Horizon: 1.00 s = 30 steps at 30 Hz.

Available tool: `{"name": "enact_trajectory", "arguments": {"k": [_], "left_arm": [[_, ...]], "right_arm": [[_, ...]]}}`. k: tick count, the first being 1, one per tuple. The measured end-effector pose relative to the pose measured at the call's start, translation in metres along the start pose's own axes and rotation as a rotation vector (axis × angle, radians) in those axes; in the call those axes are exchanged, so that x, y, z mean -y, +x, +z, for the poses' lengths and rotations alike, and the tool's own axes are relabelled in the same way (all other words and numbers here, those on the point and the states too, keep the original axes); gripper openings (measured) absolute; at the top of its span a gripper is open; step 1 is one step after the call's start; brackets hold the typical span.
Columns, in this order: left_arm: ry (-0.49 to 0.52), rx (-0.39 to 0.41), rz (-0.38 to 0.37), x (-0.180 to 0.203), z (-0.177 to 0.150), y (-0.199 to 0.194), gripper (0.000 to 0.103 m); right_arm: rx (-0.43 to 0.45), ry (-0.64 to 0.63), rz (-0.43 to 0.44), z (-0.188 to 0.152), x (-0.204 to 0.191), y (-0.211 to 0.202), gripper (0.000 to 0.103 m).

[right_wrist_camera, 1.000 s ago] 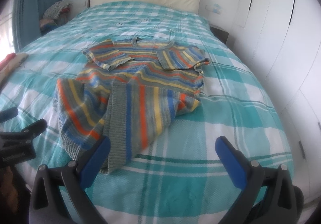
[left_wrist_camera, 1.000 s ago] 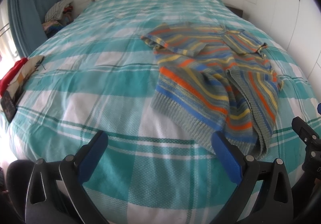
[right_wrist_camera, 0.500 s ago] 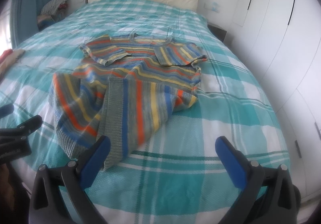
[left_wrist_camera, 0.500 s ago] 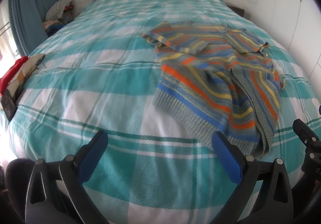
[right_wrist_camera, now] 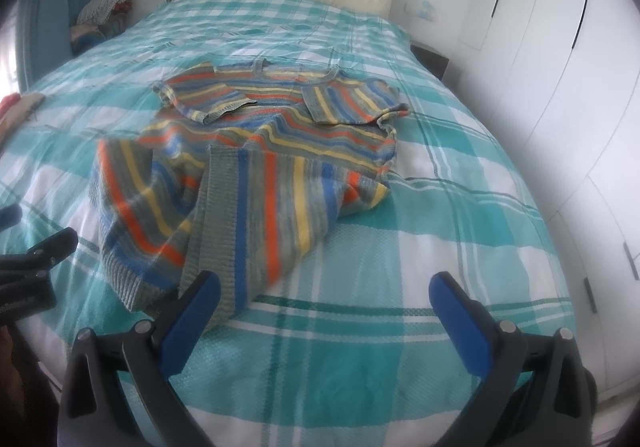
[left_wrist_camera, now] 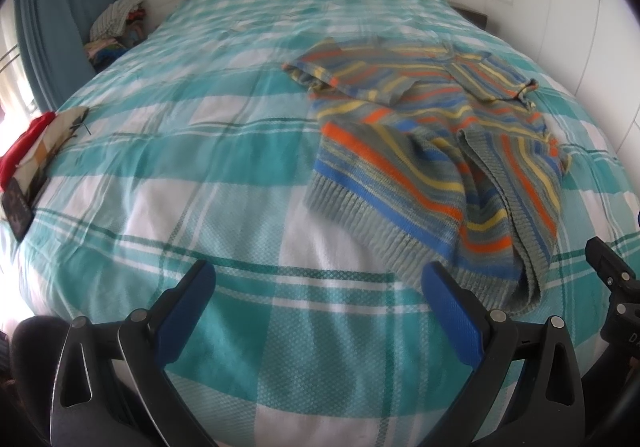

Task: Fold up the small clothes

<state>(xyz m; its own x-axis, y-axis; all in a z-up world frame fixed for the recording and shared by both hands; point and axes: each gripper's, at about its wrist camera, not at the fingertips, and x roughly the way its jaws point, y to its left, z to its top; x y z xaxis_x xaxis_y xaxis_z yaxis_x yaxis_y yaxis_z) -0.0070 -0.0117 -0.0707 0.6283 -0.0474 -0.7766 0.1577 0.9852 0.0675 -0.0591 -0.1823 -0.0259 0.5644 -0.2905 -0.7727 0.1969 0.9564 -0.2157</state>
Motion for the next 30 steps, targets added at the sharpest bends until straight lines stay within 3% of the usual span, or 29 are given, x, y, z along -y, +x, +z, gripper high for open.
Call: {"name": "enact_trajectory", "arguments": {"k": [17, 19, 22, 25, 27, 29, 30], "left_arm": [[-0.03, -0.022, -0.013, -0.021, 0.006, 0.008, 0.103], [-0.021, -0.042, -0.053, -0.027, 0.011, 0.013, 0.103], [-0.028, -0.073, -0.173, -0.039, 0.025, 0.028, 0.103], [0.017, -0.093, -0.294, -0.038, 0.043, 0.049, 0.103], [0.056, -0.122, -0.372, -0.029, 0.049, 0.066, 0.102], [0.102, -0.14, -0.406, -0.017, 0.051, 0.077, 0.101], [0.118, -0.14, -0.411, -0.013, 0.051, 0.079, 0.095]], "right_arm": [[-0.004, 0.009, 0.019, 0.003, 0.01, 0.003, 0.103], [-0.004, -0.004, 0.078, 0.009, 0.012, 0.005, 0.103], [0.013, -0.016, 0.21, 0.029, 0.011, 0.014, 0.103], [-0.03, -0.075, 0.3, 0.052, -0.01, 0.047, 0.101], [-0.108, -0.078, 0.389, 0.061, -0.027, 0.079, 0.086], [-0.209, -0.079, 0.453, 0.062, -0.041, 0.111, 0.053], [-0.225, -0.08, 0.457, 0.061, -0.042, 0.119, 0.043]]}}
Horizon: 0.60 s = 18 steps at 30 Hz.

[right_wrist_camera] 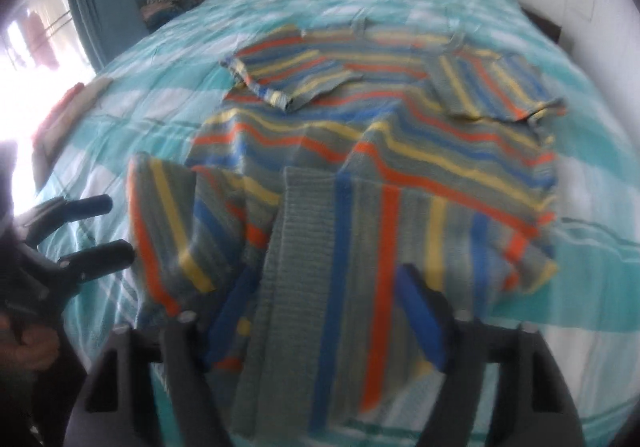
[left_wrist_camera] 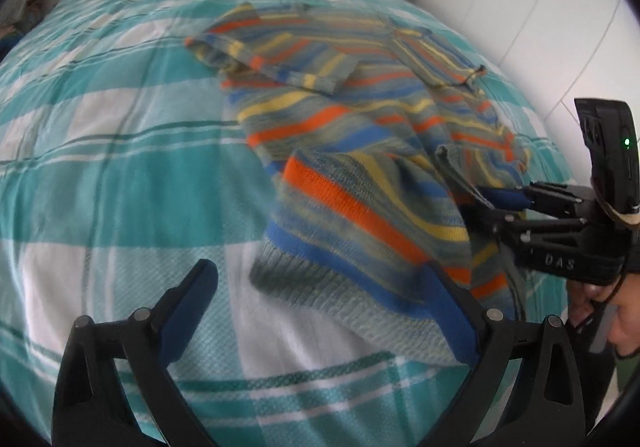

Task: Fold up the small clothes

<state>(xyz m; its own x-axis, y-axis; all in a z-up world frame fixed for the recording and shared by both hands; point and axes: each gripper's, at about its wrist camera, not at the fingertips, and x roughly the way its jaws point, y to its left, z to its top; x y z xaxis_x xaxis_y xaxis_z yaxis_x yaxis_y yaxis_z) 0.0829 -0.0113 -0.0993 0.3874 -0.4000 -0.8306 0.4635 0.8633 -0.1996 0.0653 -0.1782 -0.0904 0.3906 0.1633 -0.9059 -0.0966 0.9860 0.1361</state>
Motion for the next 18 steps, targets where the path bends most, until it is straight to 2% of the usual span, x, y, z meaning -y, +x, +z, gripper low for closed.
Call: {"name": "enact_trajectory", "arguments": {"k": [1, 2, 3, 5, 7, 10, 11, 13, 15, 16, 17, 18], "left_arm": [[0.01, 0.003, -0.009, 0.003, -0.001, -0.001, 0.089], [0.012, 0.001, -0.033, 0.004, -0.002, -0.004, 0.073], [0.013, 0.0, -0.063, 0.006, -0.004, -0.009, 0.065], [0.026, 0.004, -0.091, 0.009, -0.008, -0.019, 0.063], [0.038, 0.015, -0.093, 0.01, -0.012, -0.029, 0.064], [0.049, 0.016, -0.097, 0.009, -0.015, -0.036, 0.078], [0.057, 0.02, -0.087, 0.009, -0.015, -0.037, 0.085], [0.07, 0.034, -0.044, 0.009, -0.011, -0.035, 0.087], [0.05, 0.037, -0.013, 0.003, -0.005, -0.03, 0.087], [0.033, 0.039, -0.019, 0.0, -0.002, -0.027, 0.087], [0.022, 0.036, -0.032, -0.003, 0.0, -0.023, 0.085], [0.022, 0.029, -0.035, -0.004, 0.002, -0.018, 0.081]], "right_arm": [[0.019, 0.014, -0.006, -0.001, 0.004, -0.003, 0.025], [0.04, 0.048, 0.032, -0.004, 0.01, -0.013, 0.014], [0.066, 0.089, 0.077, -0.01, 0.019, -0.027, 0.011], [0.116, 0.138, 0.081, -0.027, 0.037, -0.061, 0.004], [0.151, 0.198, 0.059, -0.054, 0.06, -0.095, 0.004], [0.122, 0.276, -0.036, -0.095, 0.094, -0.12, 0.004], [0.111, 0.274, -0.08, -0.106, 0.099, -0.123, 0.005], [0.094, 0.278, -0.132, -0.116, 0.105, -0.124, 0.012], [0.1, 0.299, -0.087, -0.111, 0.107, -0.122, 0.032], [0.123, 0.309, -0.047, -0.104, 0.103, -0.119, 0.049], [0.153, 0.304, -0.005, -0.096, 0.097, -0.115, 0.06], [0.177, 0.285, 0.037, -0.085, 0.091, -0.109, 0.062]]}}
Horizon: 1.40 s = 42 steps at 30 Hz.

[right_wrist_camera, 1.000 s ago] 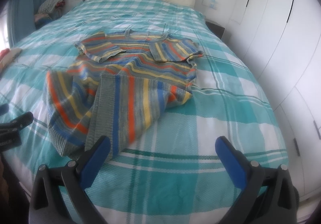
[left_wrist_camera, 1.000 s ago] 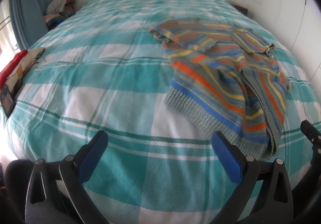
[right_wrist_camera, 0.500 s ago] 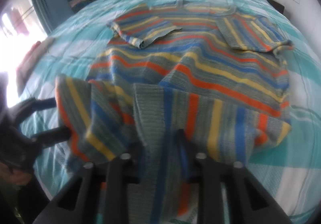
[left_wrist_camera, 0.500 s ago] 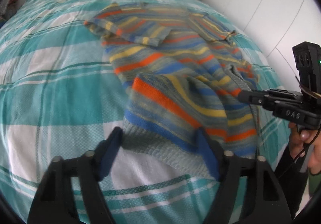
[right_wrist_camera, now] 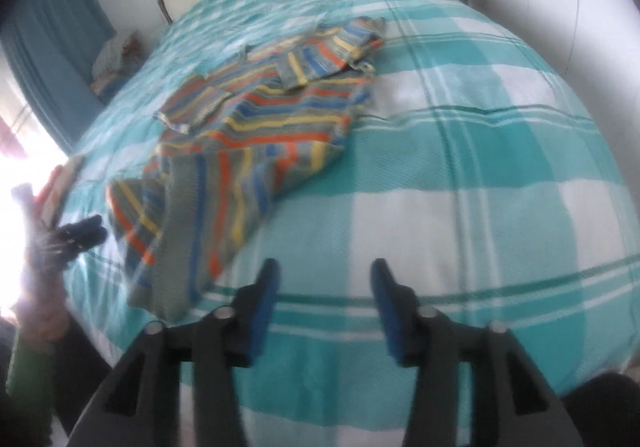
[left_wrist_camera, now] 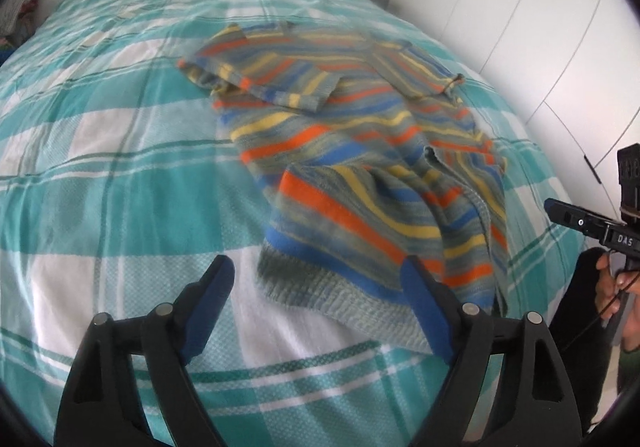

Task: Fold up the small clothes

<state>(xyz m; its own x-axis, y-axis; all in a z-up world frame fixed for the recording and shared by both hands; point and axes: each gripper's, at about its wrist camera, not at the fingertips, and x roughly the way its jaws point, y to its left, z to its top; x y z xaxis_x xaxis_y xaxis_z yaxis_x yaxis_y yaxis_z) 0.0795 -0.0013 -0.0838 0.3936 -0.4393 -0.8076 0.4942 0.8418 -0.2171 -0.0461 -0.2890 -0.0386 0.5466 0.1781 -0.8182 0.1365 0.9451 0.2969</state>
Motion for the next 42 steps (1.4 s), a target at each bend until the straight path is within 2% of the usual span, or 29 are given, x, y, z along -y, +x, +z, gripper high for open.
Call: {"name": "enact_trajectory", "arguments": {"k": [1, 2, 3, 4, 5, 6, 7, 8, 9, 10, 13, 15, 18, 21, 24, 25, 27, 28, 29, 30, 31, 32, 34, 35, 36, 37, 40, 42], "left_arm": [[0.008, -0.012, -0.001, 0.001, 0.001, 0.006, 0.075], [0.017, -0.03, -0.008, 0.002, 0.002, 0.011, 0.061], [0.02, -0.049, -0.022, 0.003, 0.003, 0.017, 0.042], [0.014, -0.064, -0.033, 0.004, 0.004, 0.021, 0.032], [0.004, -0.073, -0.04, 0.005, 0.005, 0.023, 0.017], [-0.007, -0.074, -0.048, 0.005, 0.005, 0.022, 0.012], [-0.014, -0.067, -0.05, 0.006, 0.005, 0.017, 0.011], [-0.017, -0.055, -0.051, 0.007, 0.005, 0.01, 0.009], [-0.022, -0.043, -0.058, 0.007, 0.003, -0.001, 0.008], [-0.031, -0.032, -0.068, 0.005, 0.001, -0.014, 0.007], [-0.074, -0.021, -0.116, 0.001, -0.007, -0.05, 0.007], [-0.1, -0.055, -0.102, 0.0, -0.013, -0.066, 0.007], [-0.128, -0.126, -0.077, 0.001, -0.029, -0.067, 0.008], [-0.196, -0.206, -0.089, -0.003, -0.047, -0.038, 0.01], [-0.235, -0.241, -0.053, -0.009, -0.061, -0.015, 0.016], [-0.235, -0.232, -0.055, -0.009, -0.063, -0.014, 0.018], [-0.228, -0.211, -0.065, -0.007, -0.065, -0.018, 0.028], [-0.217, -0.203, -0.067, -0.006, -0.066, -0.021, 0.033], [-0.203, -0.194, -0.067, -0.005, -0.066, -0.023, 0.046], [-0.185, -0.182, -0.06, -0.003, -0.066, -0.026, 0.058], [-0.167, -0.174, -0.035, -0.001, -0.066, -0.027, 0.062], [-0.152, -0.171, -0.009, 0.001, -0.066, -0.028, 0.062], [-0.141, -0.186, -0.007, 0.004, -0.061, -0.028, 0.061], [-0.144, -0.185, -0.038, 0.008, -0.054, -0.028, 0.06], [-0.143, -0.175, -0.073, 0.014, -0.044, -0.028, 0.059], [-0.129, -0.154, -0.105, 0.023, -0.032, -0.03, 0.059], [-0.039, -0.064, -0.227, 0.056, 0.005, -0.027, 0.061], [-0.043, -0.045, -0.259, 0.062, 0.023, -0.015, 0.064]], "right_arm": [[0.005, -0.021, 0.038, 0.008, -0.015, 0.01, 0.062], [-0.003, -0.045, 0.071, 0.015, -0.03, 0.022, 0.062], [-0.018, -0.072, 0.106, 0.023, -0.045, 0.038, 0.062], [-0.033, -0.094, 0.134, 0.03, -0.06, 0.054, 0.062], [-0.044, -0.112, 0.15, 0.037, -0.072, 0.069, 0.061], [-0.054, -0.127, 0.154, 0.042, -0.08, 0.085, 0.06], [-0.059, -0.127, 0.149, 0.047, -0.083, 0.097, 0.046], [-0.062, -0.112, 0.139, 0.05, -0.081, 0.105, 0.014], [-0.058, -0.083, 0.125, 0.052, -0.074, 0.105, 0.003], [-0.038, -0.04, 0.132, 0.052, -0.063, 0.096, 0.004], [0.013, 0.05, 0.168, 0.038, -0.029, 0.046, 0.004], [0.021, 0.104, 0.183, 0.023, -0.001, 0.004, 0.004], [0.021, 0.15, 0.124, -0.009, 0.033, -0.05, 0.004], [-0.043, 0.181, 0.045, -0.037, 0.055, -0.064, 0.004], [-0.108, 0.181, 0.002, -0.058, 0.066, -0.049, 0.005], [-0.128, 0.186, 0.007, -0.062, 0.069, -0.044, 0.009], [-0.132, 0.194, 0.019, -0.067, 0.075, -0.041, 0.015], [-0.122, 0.203, 0.031, -0.066, 0.078, -0.041, 0.03], [-0.11, 0.22, 0.046, -0.065, 0.082, -0.041, 0.048], [-0.09, 0.244, 0.063, -0.063, 0.087, -0.042, 0.056], [-0.065, 0.26, 0.075, -0.061, 0.089, -0.041, 0.061], [-0.057, 0.261, 0.077, -0.058, 0.091, -0.037, 0.061], [-0.085, 0.236, 0.088, -0.054, 0.088, -0.024, 0.058], [-0.109, 0.212, 0.104, -0.05, 0.084, -0.019, 0.038], [-0.124, 0.182, 0.11, -0.047, 0.079, -0.016, 0.022], [-0.116, 0.166, 0.096, -0.041, 0.077, -0.015, 0.004], [-0.03, 0.254, 0.063, -0.028, 0.096, -0.02, 0.004], [-0.007, 0.312, 0.003, -0.024, 0.11, -0.016, 0.004]]}}
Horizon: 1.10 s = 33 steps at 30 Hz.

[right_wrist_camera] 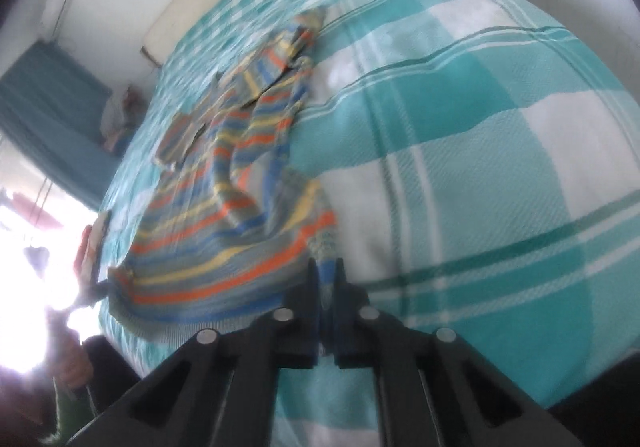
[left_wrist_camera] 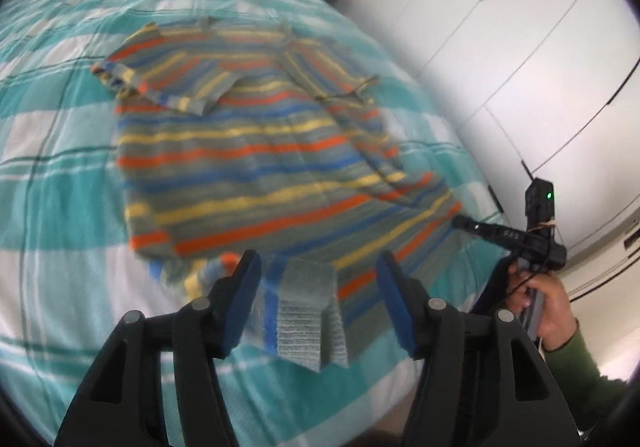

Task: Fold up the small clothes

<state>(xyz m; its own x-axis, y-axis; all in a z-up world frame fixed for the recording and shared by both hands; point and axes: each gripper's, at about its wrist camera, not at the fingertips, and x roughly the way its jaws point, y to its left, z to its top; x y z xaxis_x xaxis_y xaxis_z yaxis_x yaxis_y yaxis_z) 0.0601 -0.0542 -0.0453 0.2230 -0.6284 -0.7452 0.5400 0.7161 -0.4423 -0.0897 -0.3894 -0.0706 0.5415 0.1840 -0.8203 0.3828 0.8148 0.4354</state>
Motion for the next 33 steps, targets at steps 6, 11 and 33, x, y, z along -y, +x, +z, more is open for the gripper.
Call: {"name": "enact_trajectory", "arguments": {"k": [6, 11, 33], "left_arm": [[-0.122, -0.028, 0.016, -0.032, -0.006, -0.002, 0.064], [-0.098, -0.017, 0.153, -0.038, -0.038, -0.032, 0.064], [-0.038, -0.013, 0.381, -0.001, -0.037, 0.012, 0.0]], "right_arm": [[0.015, 0.034, -0.06, -0.005, 0.004, 0.013, 0.008], [0.056, 0.031, -0.112, -0.004, 0.002, 0.001, 0.025], [0.139, -0.153, -0.211, -0.025, -0.026, -0.043, 0.056]]}}
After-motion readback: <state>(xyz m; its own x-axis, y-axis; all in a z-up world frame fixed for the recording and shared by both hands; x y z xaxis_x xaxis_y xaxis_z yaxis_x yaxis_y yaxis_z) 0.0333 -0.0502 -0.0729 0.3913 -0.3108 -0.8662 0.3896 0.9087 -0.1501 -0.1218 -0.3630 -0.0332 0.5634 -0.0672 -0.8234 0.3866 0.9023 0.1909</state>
